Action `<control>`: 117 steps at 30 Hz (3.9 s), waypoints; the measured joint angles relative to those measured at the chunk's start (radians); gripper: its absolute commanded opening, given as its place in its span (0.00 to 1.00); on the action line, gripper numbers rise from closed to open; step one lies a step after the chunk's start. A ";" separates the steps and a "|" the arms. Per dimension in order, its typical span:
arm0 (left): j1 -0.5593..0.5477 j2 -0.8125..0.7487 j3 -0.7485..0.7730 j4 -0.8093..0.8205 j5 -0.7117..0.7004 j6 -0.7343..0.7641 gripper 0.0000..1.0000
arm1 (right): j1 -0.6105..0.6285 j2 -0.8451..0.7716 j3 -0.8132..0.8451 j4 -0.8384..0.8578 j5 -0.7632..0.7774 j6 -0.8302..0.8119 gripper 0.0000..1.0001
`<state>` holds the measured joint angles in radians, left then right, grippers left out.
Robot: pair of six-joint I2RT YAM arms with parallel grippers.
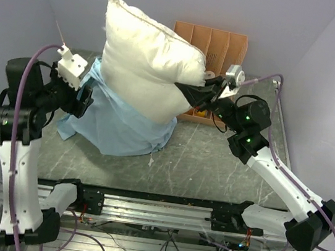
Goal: Remove the pillowcase from the pillow
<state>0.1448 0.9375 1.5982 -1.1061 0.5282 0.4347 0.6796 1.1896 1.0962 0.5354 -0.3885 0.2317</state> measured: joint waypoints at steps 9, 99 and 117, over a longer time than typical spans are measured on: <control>0.000 0.055 -0.040 -0.113 -0.010 0.168 0.72 | -0.071 -0.076 -0.060 -0.012 -0.121 0.008 0.00; 0.360 0.182 -0.591 0.006 0.022 0.692 0.92 | -0.235 -0.123 0.077 -0.270 0.065 0.061 0.00; 0.257 0.349 -0.793 0.323 0.023 0.603 1.00 | -0.236 -0.140 0.045 -0.293 0.210 0.005 0.00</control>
<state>0.4019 1.2861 0.8055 -0.7826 0.5514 1.0374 0.4438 1.0500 1.1412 0.2420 -0.1787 0.2367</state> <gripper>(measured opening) 0.994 0.105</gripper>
